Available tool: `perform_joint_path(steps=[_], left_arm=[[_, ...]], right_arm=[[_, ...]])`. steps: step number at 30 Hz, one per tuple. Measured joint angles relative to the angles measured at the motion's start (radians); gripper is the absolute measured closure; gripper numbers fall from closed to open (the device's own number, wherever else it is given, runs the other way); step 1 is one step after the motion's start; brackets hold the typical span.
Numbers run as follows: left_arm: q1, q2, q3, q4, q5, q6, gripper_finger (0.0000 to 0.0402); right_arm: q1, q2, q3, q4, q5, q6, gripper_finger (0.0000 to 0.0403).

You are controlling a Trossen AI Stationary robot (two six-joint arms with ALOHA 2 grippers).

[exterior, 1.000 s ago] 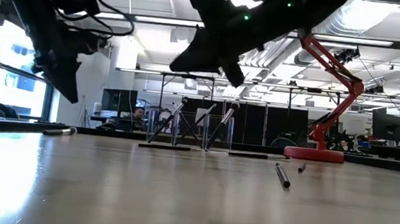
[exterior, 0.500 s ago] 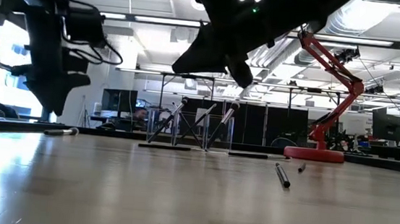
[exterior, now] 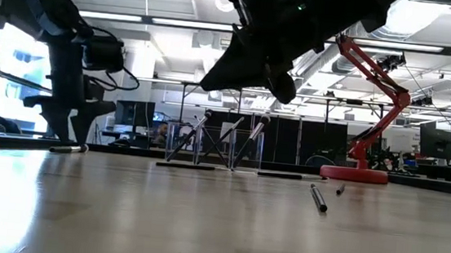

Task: Put items in baskets/containers
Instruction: Put the black powder brush into the transparent organizer

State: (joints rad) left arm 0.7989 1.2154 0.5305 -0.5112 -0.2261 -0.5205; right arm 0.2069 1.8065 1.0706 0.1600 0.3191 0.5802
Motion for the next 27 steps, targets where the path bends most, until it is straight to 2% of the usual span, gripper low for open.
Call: perform_joint_path(steps=[9, 13, 20, 23, 27], left_arm=[[0.084, 0.145, 0.006, 0.027, 0.061, -0.006, 0.022], [0.118, 0.168, 0.017, 0.02, 0.1, 0.002, 0.022], [0.118, 0.176, 0.058, -0.017, 0.107, 0.047, 0.0224], [0.118, 0.176, 0.059, -0.018, 0.128, 0.07, 0.0248], [0.118, 0.176, 0.059, -0.018, 0.166, 0.071, 0.031]], right_arm=[[0.034, 0.0, 0.0, -0.007, 0.015, 0.05, 0.0402], [0.041, 0.0, 0.0, -0.005, 0.023, 0.054, 0.0402], [0.041, 0.0, 0.0, -0.004, 0.023, 0.097, 0.0403], [0.041, 0.0, 0.0, 0.0, 0.022, 0.097, 0.0403], [0.042, 0.0, 0.0, -0.001, 0.009, 0.098, 0.0402]])
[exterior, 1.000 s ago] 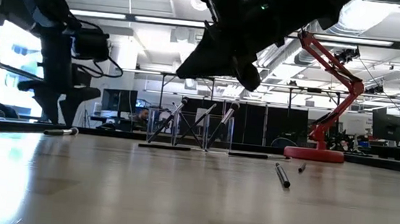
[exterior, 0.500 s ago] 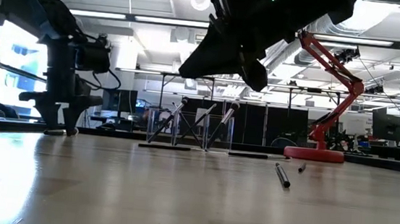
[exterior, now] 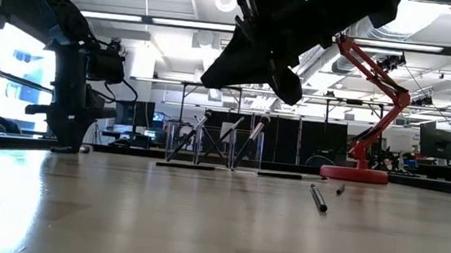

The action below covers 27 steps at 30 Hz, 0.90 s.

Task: Put items in baskets/containers
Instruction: Put the black powder brush into the transparent organizer

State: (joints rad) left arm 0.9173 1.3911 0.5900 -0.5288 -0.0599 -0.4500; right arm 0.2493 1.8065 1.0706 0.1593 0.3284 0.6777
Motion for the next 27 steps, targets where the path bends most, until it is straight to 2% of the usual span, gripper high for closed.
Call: perform_joint_path(steps=[3, 4, 11, 17, 22, 27], left_arm=[[0.001, -0.001, 0.001, -0.004, 0.019, 0.007, 0.0367], [0.001, -0.001, 0.001, -0.005, 0.028, 0.021, 0.0371], [0.001, 0.0, 0.0, -0.006, 0.131, 0.054, 0.0363], [-0.028, 0.0, 0.0, -0.016, 0.238, 0.027, 0.0366], [-0.14, -0.008, -0.003, 0.02, 0.258, -0.002, 0.0366], [-0.303, -0.025, -0.007, 0.162, 0.283, -0.156, 0.0366]], right_arm=[[0.0, 0.0, 0.0, 0.0, -0.005, 0.0, 0.0402], [0.0, 0.0, 0.0, -0.001, -0.005, 0.0, 0.0402], [0.0, 0.0, 0.0, -0.043, -0.011, -0.003, 0.0403], [0.009, 0.0, 0.0, -0.222, -0.136, -0.002, 0.0403], [0.058, 0.0, 0.0, -0.329, -0.183, -0.028, 0.0403], [0.126, -0.017, -0.021, -0.342, -0.188, -0.054, 0.0403]])
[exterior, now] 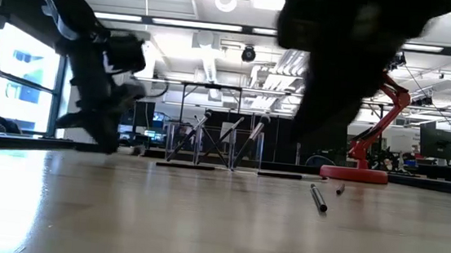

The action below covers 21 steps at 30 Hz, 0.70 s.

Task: Put items in baskets/containers
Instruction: Put the black powder brush into the transparent organizer

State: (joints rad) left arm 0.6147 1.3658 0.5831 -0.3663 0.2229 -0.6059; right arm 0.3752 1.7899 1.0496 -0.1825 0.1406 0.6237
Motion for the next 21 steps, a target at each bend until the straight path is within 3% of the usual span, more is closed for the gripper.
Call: perform_joint_path(steps=[6, 14, 21], left_arm=[[-0.153, -0.012, 0.002, 0.169, -0.088, -0.178, 0.0366], [-0.269, -0.074, 0.002, 0.171, -0.216, -0.288, 0.0366], [-0.304, -0.234, 0.003, 0.159, -0.354, -0.315, 0.0366]], right_arm=[[0.091, -0.201, -0.237, 0.087, 0.094, 0.114, 0.0403], [0.191, -0.439, -0.612, 0.552, 0.211, 0.313, 0.0403], [0.204, -0.462, -0.695, 0.644, 0.271, 0.34, 0.0403]])
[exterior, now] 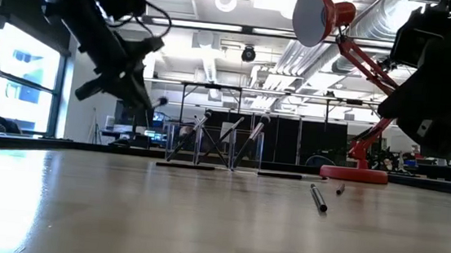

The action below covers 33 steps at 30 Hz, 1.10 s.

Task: Put items in baskets/containers
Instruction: Put the black powder brush into the transparent organizer

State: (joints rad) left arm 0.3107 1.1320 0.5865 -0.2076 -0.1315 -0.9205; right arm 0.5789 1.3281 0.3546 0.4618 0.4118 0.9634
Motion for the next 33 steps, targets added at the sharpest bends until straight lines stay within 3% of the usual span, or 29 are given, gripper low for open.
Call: perform_joint_path(steps=[4, 9, 12, 16, 23, 33], left_arm=[[0.0, -0.072, 0.0, 0.066, -0.064, 0.071, 0.0366], [0.002, -0.083, 0.0, 0.292, -0.057, 0.257, 0.0366], [0.002, -0.049, 0.002, 0.388, -0.065, 0.342, 0.0366], [0.003, 0.013, 0.002, 0.394, -0.087, 0.421, 0.0366], [0.003, 0.123, 0.001, 0.399, -0.04, 0.475, 0.0354], [0.003, 0.169, 0.002, 0.673, -0.04, 0.651, 0.037]], right_arm=[[-0.003, 0.001, 0.001, 0.0, 0.005, -0.002, 0.0403], [-0.003, 0.001, 0.001, -0.001, 0.019, -0.036, 0.0403], [-0.003, 0.001, 0.001, -0.001, 0.035, -0.04, 0.0403], [-0.003, 0.001, 0.001, 0.001, 0.052, -0.024, 0.0403], [-0.003, 0.001, 0.001, 0.006, 0.059, -0.025, 0.0403], [-0.003, 0.002, 0.001, 0.013, 0.108, -0.022, 0.0403]])
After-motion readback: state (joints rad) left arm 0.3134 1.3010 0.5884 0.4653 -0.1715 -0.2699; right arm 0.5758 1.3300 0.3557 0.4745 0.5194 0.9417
